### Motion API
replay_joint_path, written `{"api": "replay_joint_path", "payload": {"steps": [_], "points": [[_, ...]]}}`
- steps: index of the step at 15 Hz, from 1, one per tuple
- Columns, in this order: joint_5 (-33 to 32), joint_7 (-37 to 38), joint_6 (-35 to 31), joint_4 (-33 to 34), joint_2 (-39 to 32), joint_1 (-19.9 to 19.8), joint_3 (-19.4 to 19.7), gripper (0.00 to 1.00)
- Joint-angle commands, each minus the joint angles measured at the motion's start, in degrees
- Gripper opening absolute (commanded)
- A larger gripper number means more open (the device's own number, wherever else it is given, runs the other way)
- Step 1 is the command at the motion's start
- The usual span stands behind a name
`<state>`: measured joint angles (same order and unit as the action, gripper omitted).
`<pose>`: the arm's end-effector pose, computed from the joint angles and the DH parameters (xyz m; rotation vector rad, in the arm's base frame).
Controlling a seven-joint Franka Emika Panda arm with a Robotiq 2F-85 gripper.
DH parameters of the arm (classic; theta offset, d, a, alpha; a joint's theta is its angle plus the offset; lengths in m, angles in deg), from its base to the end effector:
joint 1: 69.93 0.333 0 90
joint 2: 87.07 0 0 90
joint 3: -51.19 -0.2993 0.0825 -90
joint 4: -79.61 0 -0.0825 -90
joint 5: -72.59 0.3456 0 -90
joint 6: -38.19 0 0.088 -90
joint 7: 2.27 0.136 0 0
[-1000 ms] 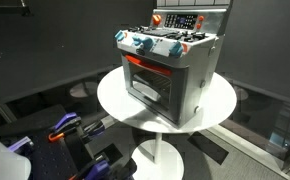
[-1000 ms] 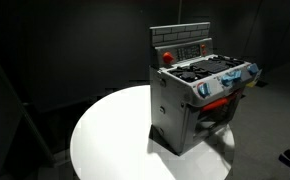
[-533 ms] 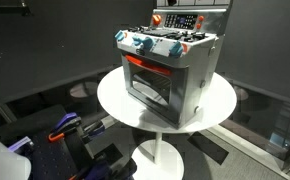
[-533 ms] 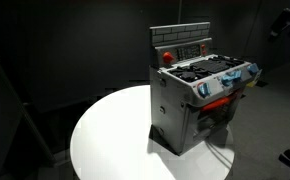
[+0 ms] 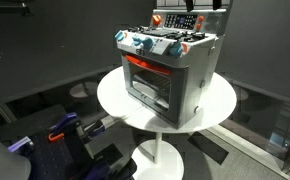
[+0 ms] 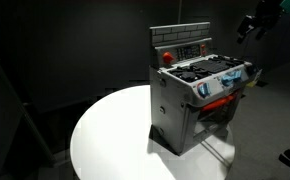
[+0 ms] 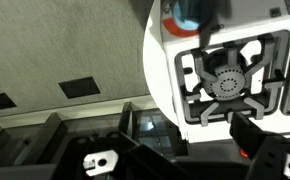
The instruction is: Press the top button on the right side of the stove.
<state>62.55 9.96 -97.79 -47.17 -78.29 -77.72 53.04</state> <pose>0.4975 -0.0904 0.4501 2.9479 -0.4082 0.4749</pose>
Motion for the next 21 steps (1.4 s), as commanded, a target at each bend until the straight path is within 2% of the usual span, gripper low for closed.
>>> {"api": "replay_joint_path", "payload": {"steps": [1, 10, 16, 21], "points": [[1.62, 1.88, 1.48, 8.00, -7.09, 1.32, 0.19, 1.00], [4.29, 2.90, 3.69, 19.64, -17.58, 3.90, 0.69, 1.00], [6.78, 2.66, 5.46, 24.08, -21.07, 4.70, 0.74, 1.00], [6.43, 3.55, 6.57, 26.32, -22.85, 4.92, 1.24, 1.00]]}}
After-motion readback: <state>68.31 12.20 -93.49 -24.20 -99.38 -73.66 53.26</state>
